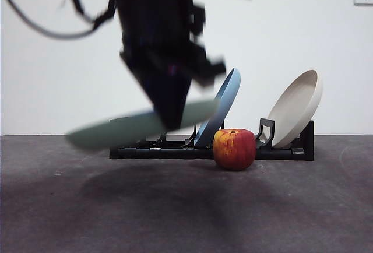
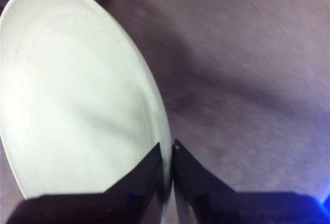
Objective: Take the green plate from the plate rack,put the plate on the table,take the apple from the table,put the apple in the plate
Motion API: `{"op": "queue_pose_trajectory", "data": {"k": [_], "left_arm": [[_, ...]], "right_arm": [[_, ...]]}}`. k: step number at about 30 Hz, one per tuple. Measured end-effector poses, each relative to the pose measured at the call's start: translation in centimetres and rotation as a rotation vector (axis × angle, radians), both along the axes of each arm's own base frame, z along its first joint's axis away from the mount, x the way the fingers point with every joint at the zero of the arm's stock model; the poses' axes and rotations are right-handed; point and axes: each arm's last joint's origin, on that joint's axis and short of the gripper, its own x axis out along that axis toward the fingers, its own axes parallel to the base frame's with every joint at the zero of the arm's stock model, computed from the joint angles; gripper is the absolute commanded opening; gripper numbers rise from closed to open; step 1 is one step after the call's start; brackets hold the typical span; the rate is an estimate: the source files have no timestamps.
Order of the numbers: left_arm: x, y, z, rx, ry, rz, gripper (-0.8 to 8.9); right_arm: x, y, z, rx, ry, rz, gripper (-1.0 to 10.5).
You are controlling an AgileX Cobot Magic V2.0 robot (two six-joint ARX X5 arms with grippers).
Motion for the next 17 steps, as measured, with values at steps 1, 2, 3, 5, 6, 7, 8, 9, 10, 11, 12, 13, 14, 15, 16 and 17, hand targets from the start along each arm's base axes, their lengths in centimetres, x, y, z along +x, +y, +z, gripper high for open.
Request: {"op": "queue_pose_trajectory", "data": {"k": [1,2,3,5,6,7,8,9,10,11,12,13,14,15,16,17], "left_arm": [[-0.3,0.0,-0.6,0.006,0.002,-0.008,-0.08],[-0.6,0.1,-1.2,0.012,0.005,-0.015,-0.08],[-0.8,0.2,-1.8,0.018,0.005,-0.020,-0.08],[-1.2,0.4,-2.4,0.039,-0.010,-0.021,-0.08],[-1.3,0.4,-2.6,0.046,-0.020,-0.021,-0.08],[-1.5,0.5,-2.8,0.045,-0.026,-0.025,-0.08],[-1.5,0.5,-3.1,0.039,-0.031,-0.028,-0.08],[-1.6,0.5,-3.3,0.037,-0.033,-0.035,-0.08],[-1.7,0.5,-3.4,0.041,-0.033,-0.040,-0.08],[-1.8,0.5,-3.6,0.048,-0.032,-0.048,-0.08],[-1.8,0.4,-3.7,0.053,-0.031,-0.054,-0.08],[-1.8,0.3,-3.8,0.055,-0.033,-0.059,-0.08],[-1.7,0.1,-4.1,0.056,-0.035,-0.066,-0.08],[-1.7,-0.1,-4.4,0.060,-0.036,-0.072,-0.08],[-1.6,-0.2,-4.7,0.066,-0.034,-0.075,-0.08],[-1.6,-0.3,-5.1,0.077,-0.030,-0.078,-0.08]], "right_arm": [[0.0,0.0,0.0,0.000,0.000,0.000,6.3],[0.0,0.0,0.0,0.000,0.000,0.000,6.3],[0.0,0.0,0.0,0.000,0.000,0.000,6.3],[0.0,0.0,0.0,0.000,0.000,0.000,6.3],[0.0,0.0,0.0,0.000,0.000,0.000,6.3],[0.0,0.0,0.0,0.000,0.000,0.000,6.3],[0.0,0.0,0.0,0.000,0.000,0.000,6.3],[0.0,0.0,0.0,0.000,0.000,0.000,6.3],[0.0,0.0,0.0,0.001,0.000,0.000,6.3],[0.0,0.0,0.0,0.002,0.000,0.001,6.3],[0.0,0.0,0.0,0.002,0.000,0.002,6.3],[0.0,0.0,0.0,0.003,0.000,0.002,6.3],[0.0,0.0,0.0,0.004,0.000,0.003,6.3],[0.0,0.0,0.0,0.004,0.000,0.003,6.3],[0.0,0.0,0.0,0.004,0.000,0.003,6.3],[0.0,0.0,0.0,0.004,0.000,0.003,6.3]]}}
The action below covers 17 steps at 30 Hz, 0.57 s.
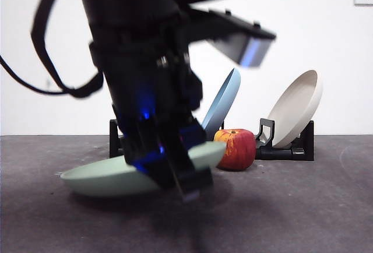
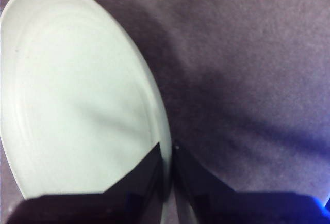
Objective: Take the green plate from the plate rack,put the plate on the table,take the apple from the table,put the apple in the plate
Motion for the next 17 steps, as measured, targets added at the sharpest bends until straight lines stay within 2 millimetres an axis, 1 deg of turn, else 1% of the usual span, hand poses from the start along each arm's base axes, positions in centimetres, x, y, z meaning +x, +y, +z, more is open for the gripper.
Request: {"op": "queue_pose_trajectory", "data": {"k": [3,5,7,8,11,12,17], "left_arm": [[0.07,-0.15,-0.88,0.039,0.007,-0.010,-0.08],[0.08,-0.17,-0.97,0.043,0.005,-0.010,-0.08],[0.10,-0.20,-0.95,0.041,0.004,-0.010,0.11],[0.09,-0.21,-0.95,0.039,0.006,-0.010,0.44],[0.06,-0.25,-0.99,0.029,0.027,-0.019,2.21],[0.03,-0.26,-1.01,0.025,0.036,-0.022,2.57],[-0.01,-0.32,-1.04,0.016,0.051,-0.029,2.56]], "right_arm": [[0.00,0.00,0.00,0.000,0.000,0.000,6.3],[0.00,0.00,0.00,0.000,0.000,0.000,6.3],[0.00,0.00,0.00,0.000,0.000,0.000,6.3],[0.00,0.00,0.00,0.000,0.000,0.000,6.3],[0.00,0.00,0.00,0.000,0.000,0.000,6.3],[0.00,0.00,0.00,0.000,0.000,0.000,6.3],[0.00,0.00,0.00,0.000,0.000,0.000,6.3]]}}
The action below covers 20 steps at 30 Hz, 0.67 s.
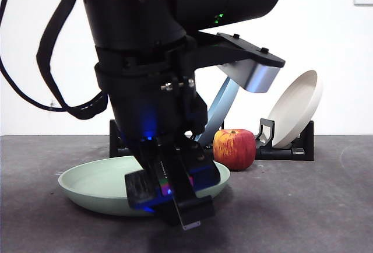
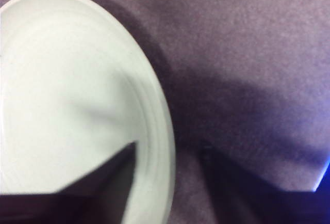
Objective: Take the green plate from the plate rack,put the plate on the table,take the apple from the table,put the apple in the plate
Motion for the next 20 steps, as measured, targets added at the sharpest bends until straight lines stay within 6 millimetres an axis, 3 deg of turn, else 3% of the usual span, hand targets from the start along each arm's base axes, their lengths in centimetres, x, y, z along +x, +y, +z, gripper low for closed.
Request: {"op": "queue_pose_trajectory", "data": {"k": [6,10,20], "left_arm": [[0.0,0.1,0.2,0.023,0.009,0.003,2.58],[0.0,0.0,1.4,0.024,0.019,0.028,2.62],[-1.4,1.5,10.5,-0.218,0.148,0.052,2.60]], "right_arm": [[0.0,0.0,0.0,0.000,0.000,0.000,6.3],[0.0,0.0,0.0,0.000,0.000,0.000,6.3],[1.3,0.1,0.3,0.024,-0.049,-0.025,6.3]]}}
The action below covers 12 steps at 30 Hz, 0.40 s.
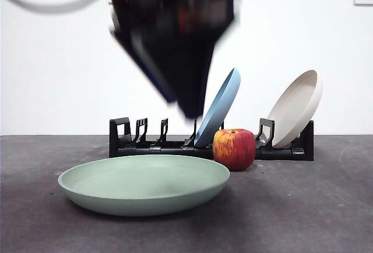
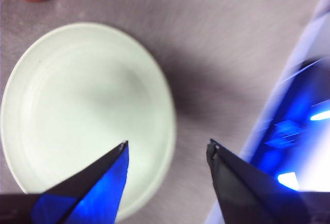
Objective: Take the green plate from the plate rack,put the plate on the table,take the apple from the table,put the apple in the plate
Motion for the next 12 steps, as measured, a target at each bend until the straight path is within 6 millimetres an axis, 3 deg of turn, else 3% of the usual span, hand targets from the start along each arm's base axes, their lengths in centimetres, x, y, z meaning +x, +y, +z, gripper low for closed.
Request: {"op": "queue_pose_trajectory", "data": {"k": [8,12], "left_arm": [[-2.3,4.9,9.2,-0.306,-0.053,0.016,2.52],[-3.6,8.0,12.4,-0.449,-0.103,0.020,2.51]], "right_arm": [[4.1,1.3,-0.1,0.031,-0.067,-0.018,6.3],[6.6,3.0,-0.8,-0.014,-0.093,-0.033,6.4]]}}
